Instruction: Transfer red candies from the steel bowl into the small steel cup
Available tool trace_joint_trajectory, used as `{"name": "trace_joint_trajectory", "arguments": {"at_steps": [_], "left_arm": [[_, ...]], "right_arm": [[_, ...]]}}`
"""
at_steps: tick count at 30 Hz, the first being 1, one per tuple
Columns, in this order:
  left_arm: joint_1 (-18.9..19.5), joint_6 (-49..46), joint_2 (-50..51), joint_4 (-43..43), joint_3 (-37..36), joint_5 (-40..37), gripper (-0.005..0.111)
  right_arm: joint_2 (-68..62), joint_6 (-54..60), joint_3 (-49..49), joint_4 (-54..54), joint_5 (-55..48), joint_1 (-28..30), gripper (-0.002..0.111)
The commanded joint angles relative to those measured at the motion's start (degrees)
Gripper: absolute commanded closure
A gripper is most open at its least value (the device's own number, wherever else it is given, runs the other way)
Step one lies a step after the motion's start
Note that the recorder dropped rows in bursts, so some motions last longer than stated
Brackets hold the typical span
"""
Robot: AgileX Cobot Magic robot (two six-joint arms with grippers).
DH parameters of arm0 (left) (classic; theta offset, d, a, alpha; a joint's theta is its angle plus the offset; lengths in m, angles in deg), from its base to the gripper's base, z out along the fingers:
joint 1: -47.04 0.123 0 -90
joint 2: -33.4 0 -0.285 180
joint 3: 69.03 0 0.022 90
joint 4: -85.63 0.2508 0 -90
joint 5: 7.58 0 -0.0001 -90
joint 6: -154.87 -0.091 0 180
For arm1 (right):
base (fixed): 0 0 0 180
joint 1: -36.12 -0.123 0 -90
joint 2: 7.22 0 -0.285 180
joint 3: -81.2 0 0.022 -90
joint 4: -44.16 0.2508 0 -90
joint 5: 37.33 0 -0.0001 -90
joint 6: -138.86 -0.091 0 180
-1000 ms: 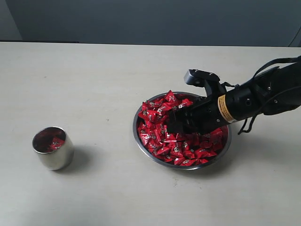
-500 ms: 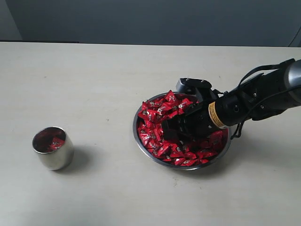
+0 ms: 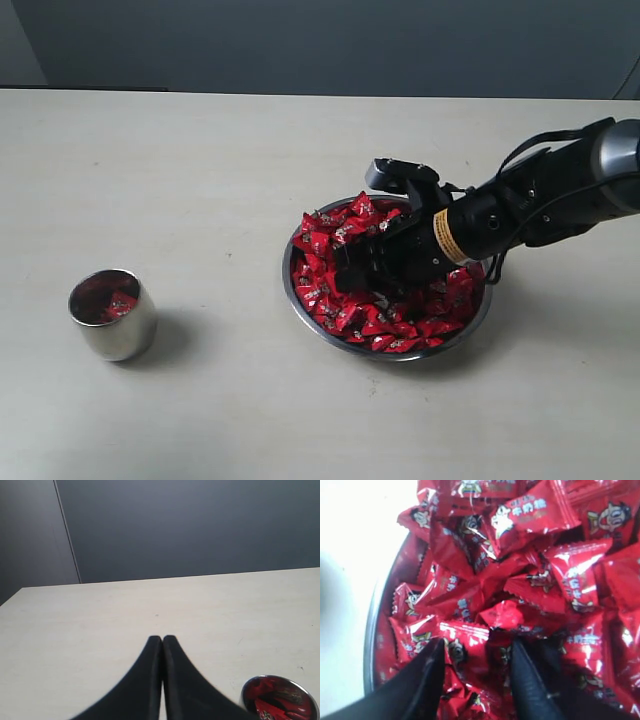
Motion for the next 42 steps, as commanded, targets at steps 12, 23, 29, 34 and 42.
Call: {"name": "trace_joint_trajectory", "arguments": {"at_steps": [12,23,29,34,42], "left_arm": [[0.03,0.07,-0.26,0.06,-0.22,0.22,0.106],[0.03,0.07,-0.26,0.06,-0.22,0.39,0.106],[0.03,0.07,-0.26,0.06,-0.22,0.39,0.106],[0.03,0.07,-0.26,0.06,-0.22,0.39,0.106],[0.03,0.07,-0.26,0.06,-0.22,0.39,0.106]], "right_arm": [[-0.23,-0.19,-0.32,-0.03,1.19,-0.01,0.075],[-0.23,-0.19,-0.32,-0.03,1.84,-0.01,0.088],[0.76,-0.33,-0.32,-0.03,-0.5,-0.01,0.088],[3.55,-0.33,-0.32,-0.03,-3.15,-0.01,0.088],[8.44,-0.11,-0.32,-0.03,-5.68,0.1,0.088]]}}
